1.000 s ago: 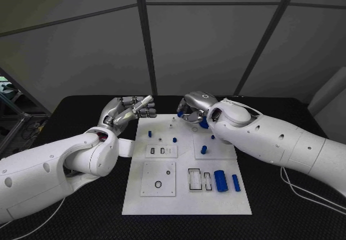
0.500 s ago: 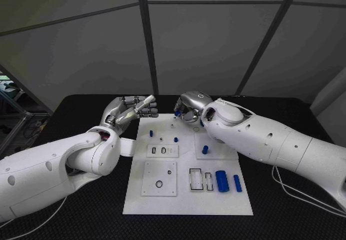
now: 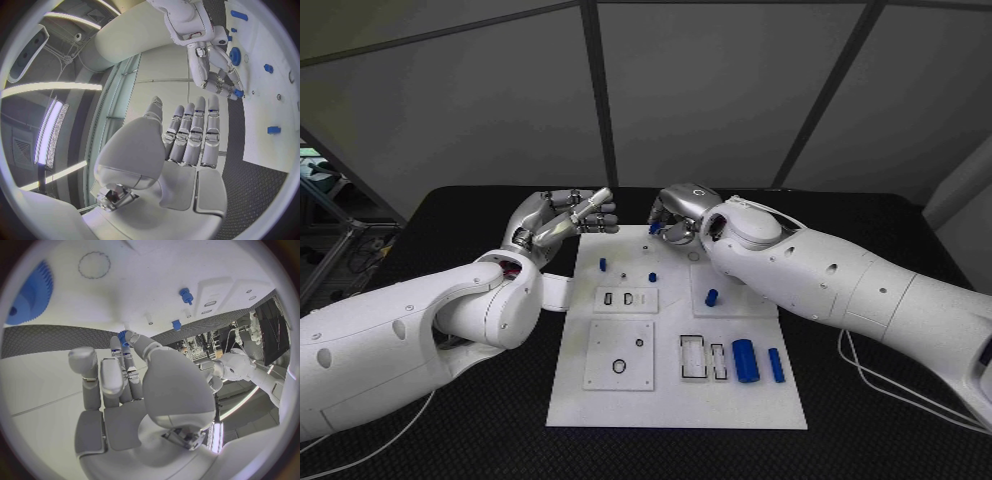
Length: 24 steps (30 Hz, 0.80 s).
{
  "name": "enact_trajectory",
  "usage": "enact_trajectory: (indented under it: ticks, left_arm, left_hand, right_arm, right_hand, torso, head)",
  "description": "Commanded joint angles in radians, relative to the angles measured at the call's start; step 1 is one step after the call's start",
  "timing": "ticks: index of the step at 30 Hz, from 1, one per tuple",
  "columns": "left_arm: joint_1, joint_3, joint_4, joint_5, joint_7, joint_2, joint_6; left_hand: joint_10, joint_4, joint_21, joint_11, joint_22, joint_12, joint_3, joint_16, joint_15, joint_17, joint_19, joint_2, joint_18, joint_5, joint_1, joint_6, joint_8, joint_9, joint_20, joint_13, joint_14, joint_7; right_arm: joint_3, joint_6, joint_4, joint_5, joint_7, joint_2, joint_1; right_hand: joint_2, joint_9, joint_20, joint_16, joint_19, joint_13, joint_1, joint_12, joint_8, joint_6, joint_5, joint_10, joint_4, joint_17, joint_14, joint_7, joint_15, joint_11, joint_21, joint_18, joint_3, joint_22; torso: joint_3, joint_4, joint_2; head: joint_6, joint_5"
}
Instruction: Assemble the parts on the task board
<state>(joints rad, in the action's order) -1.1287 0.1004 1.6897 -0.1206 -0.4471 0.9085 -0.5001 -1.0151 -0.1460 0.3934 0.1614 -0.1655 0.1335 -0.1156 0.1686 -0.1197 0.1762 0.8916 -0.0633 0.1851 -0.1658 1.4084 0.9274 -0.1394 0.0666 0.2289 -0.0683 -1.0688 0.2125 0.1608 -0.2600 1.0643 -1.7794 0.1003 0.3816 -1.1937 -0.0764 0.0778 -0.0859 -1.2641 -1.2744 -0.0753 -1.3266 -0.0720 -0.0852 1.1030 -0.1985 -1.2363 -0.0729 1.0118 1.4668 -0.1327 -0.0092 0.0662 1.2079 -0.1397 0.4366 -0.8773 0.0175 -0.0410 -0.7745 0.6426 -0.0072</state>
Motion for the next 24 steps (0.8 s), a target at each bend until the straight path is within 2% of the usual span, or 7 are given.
enact_trajectory:
  ticks: [1, 16, 24]
  left_arm:
    - [-0.002, 0.001, 0.003, -0.008, -0.004, 0.000, 0.012]
    - [-0.004, 0.001, 0.002, -0.008, -0.003, -0.003, 0.012]
    - [-0.005, 0.001, 0.001, -0.008, -0.003, -0.004, 0.013]
  left_hand:
    - [0.000, 0.002, 0.001, 0.008, 0.001, -0.005, -0.005, -0.005, -0.005, 0.002, 0.003, 0.000, -0.004, 0.001, 0.007, 0.002, 0.005, -0.001, 0.002, 0.002, 0.004, 0.006]
    - [0.000, 0.002, 0.001, 0.008, 0.001, -0.005, -0.005, -0.005, -0.005, 0.002, 0.003, 0.000, -0.004, 0.001, 0.007, 0.002, 0.005, -0.001, 0.002, 0.002, 0.004, 0.006]
    - [0.000, 0.002, 0.001, 0.008, 0.001, -0.005, -0.005, -0.005, -0.005, 0.002, 0.003, 0.000, -0.004, 0.001, 0.007, 0.002, 0.005, -0.001, 0.002, 0.002, 0.004, 0.006]
  right_arm:
    - [0.000, 0.017, -0.005, -0.006, 0.000, -0.004, -0.003]
    - [0.000, 0.042, -0.034, -0.006, -0.003, -0.028, -0.003]
    - [0.000, 0.058, -0.046, -0.006, -0.006, -0.035, -0.003]
  right_hand:
    - [-0.007, 0.000, -0.004, -0.004, -0.004, 0.002, 0.005, 0.006, -0.003, 0.003, -0.003, 0.000, 0.005, 0.001, 0.027, -0.002, -0.005, 0.002, 0.004, 0.016, 0.003, -0.001]
    - [-0.011, -0.001, -0.005, -0.005, 0.000, 0.003, 0.007, 0.008, 0.001, -0.001, 0.001, 0.004, 0.008, 0.001, 0.026, -0.004, -0.003, 0.004, 0.003, 0.015, 0.004, 0.003]
    - [-0.027, -0.005, -0.012, -0.005, 0.015, 0.008, 0.015, 0.012, 0.015, -0.020, 0.016, 0.035, 0.016, -0.006, 0.022, -0.010, 0.005, 0.013, -0.002, 0.012, 0.006, 0.016]
  torso:
    - [-0.0005, 0.0008, 0.000]
    - [0.0000, 0.0001, -0.001]
    - [-0.0003, 0.0015, -0.002]
  head:
    - [0.001, 0.002]
    - [0.002, 0.004]
    - [0.003, 0.005]
